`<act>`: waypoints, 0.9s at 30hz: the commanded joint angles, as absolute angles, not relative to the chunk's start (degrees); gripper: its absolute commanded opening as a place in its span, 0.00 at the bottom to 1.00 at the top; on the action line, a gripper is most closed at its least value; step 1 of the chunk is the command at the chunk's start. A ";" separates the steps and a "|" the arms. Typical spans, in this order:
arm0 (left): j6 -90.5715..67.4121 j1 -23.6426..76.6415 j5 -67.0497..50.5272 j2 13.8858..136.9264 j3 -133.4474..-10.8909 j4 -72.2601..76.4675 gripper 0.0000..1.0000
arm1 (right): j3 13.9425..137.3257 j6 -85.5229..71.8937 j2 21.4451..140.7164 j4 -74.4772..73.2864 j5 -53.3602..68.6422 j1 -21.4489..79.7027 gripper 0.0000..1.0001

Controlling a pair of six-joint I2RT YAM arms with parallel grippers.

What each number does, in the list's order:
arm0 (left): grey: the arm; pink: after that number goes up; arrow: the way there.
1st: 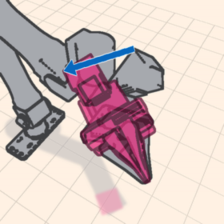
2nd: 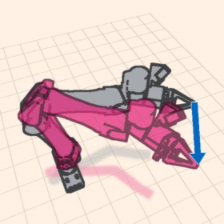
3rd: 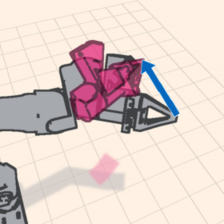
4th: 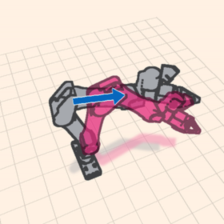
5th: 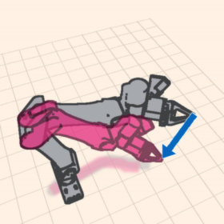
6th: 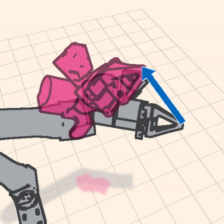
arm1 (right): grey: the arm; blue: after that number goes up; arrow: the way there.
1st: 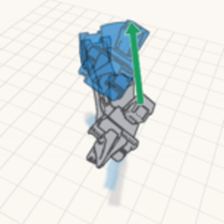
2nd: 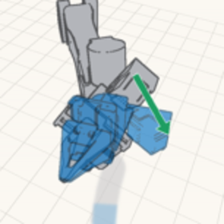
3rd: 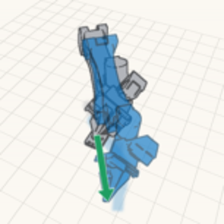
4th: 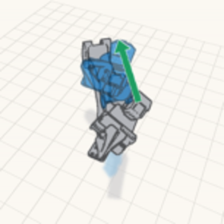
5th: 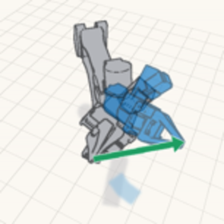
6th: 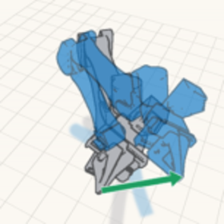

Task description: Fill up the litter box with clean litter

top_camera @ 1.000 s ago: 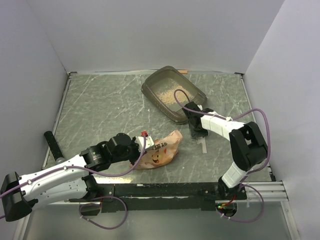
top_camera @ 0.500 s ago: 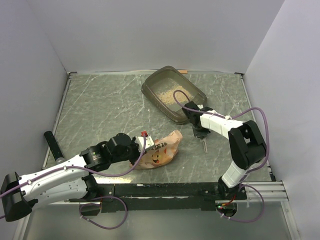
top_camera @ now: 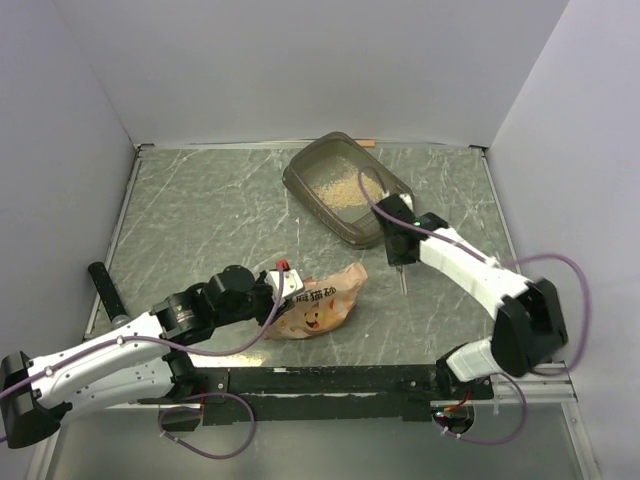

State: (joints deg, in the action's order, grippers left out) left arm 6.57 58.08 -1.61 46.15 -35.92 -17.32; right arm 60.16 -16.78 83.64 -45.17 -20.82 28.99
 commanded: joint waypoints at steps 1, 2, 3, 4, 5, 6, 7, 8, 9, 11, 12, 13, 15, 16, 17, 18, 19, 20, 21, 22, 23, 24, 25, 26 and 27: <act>7.38 58.01 -0.97 48.42 -43.40 -19.85 0.39 | 65.03 -15.38 74.02 -48.59 -19.07 29.44 0.00; 7.30 58.09 -0.97 49.04 -46.64 -22.30 0.41 | 66.00 -15.12 72.87 -49.13 -18.81 29.53 0.00; 7.38 58.10 -1.14 50.35 -48.32 -23.46 0.41 | 66.53 -14.25 70.60 -49.57 -18.37 29.62 0.00; 7.30 58.10 -1.40 50.88 -49.99 -24.34 0.42 | 66.97 -13.63 69.18 -49.83 -16.45 29.71 0.00; 7.12 58.10 -2.28 51.41 -53.32 -25.91 0.43 | 67.67 -13.01 67.78 -49.75 -15.30 29.88 0.00; 6.86 58.10 -3.24 52.20 -55.00 -26.45 0.43 | 67.94 -11.62 64.98 -49.75 -13.90 30.06 0.00; 6.68 58.01 -3.69 52.55 -56.76 -26.89 0.43 | 68.20 -10.82 63.47 -49.22 -9.97 29.97 0.00; 5.81 58.09 -4.30 52.91 -59.91 -26.98 0.45 | 68.90 -10.03 61.89 -49.04 -8.10 30.14 0.00; 5.19 58.10 -5.18 53.69 -61.33 -26.46 0.46 | 69.08 -8.45 59.26 -48.69 -5.30 30.15 0.00; 3.27 58.01 -5.97 54.22 -64.32 -25.23 0.50 | 69.96 -6.95 56.61 -47.82 4.50 30.15 0.00; 2.64 58.01 -7.02 54.84 -64.94 -23.31 0.51 | 70.48 -6.25 54.60 -47.64 7.44 30.15 0.00; 1.85 58.01 -8.08 55.10 -65.56 -22.33 0.52 | 70.84 -5.89 53.54 -47.55 10.17 30.23 0.00; 0.00 58.01 -9.92 55.89 -66.62 -18.92 0.53 | 71.80 -5.45 50.90 -46.93 17.29 30.15 0.00; -2.52 58.01 -11.58 56.16 -66.71 -17.33 0.54 | 72.07 -5.10 50.11 -46.59 20.01 30.23 0.00; -4.55 58.09 -12.38 56.42 -66.45 -15.92 0.55 | 72.51 -4.75 48.79 -46.58 24.39 30.15 0.00; -5.70 58.10 -13.52 56.86 -66.27 -14.43 0.55 | 72.68 -4.66 48.08 -46.32 26.43 30.23 0.00; -6.84 58.01 -15.19 57.04 -66.18 -11.28 0.55 | 72.95 -4.48 47.55 -46.14 28.20 30.15 0.00; -9.29 58.01 -16.16 57.56 -66.01 -9.77 0.55 | 73.38 -4.31 46.50 -46.06 30.04 30.15 0.00; -10.53 58.01 -17.13 57.83 -65.92 -8.02 0.55 | 73.48 -4.39 45.89 -45.36 33.36 30.15 0.00; -11.76 58.01 -17.92 58.01 -65.74 -4.87 0.55 | 73.56 -4.48 45.36 -44.74 34.79 30.15 0.00; -14.21 58.01 -18.02 58.44 -65.57 -3.18 0.55 | 73.39 -4.66 44.22 -44.04 36.72 30.23 0.00; -15.20 58.01 -18.45 58.62 -65.48 -1.77 0.56 | 73.30 -5.01 43.77 -43.42 39.09 30.23 0.00; -15.90 58.01 -19.15 58.80 -65.39 -0.54 0.56 | 73.21 -5.18 43.42 -42.46 40.24 30.23 0.00; -17.39 58.01 -19.94 59.23 -65.48 2.17 0.56 | 73.13 -5.19 42.81 -42.19 41.12 30.15 0.00; -17.84 58.01 -20.65 59.33 -65.39 3.15 0.56 | 72.86 -5.53 42.54 -41.67 41.92 30.15 0.00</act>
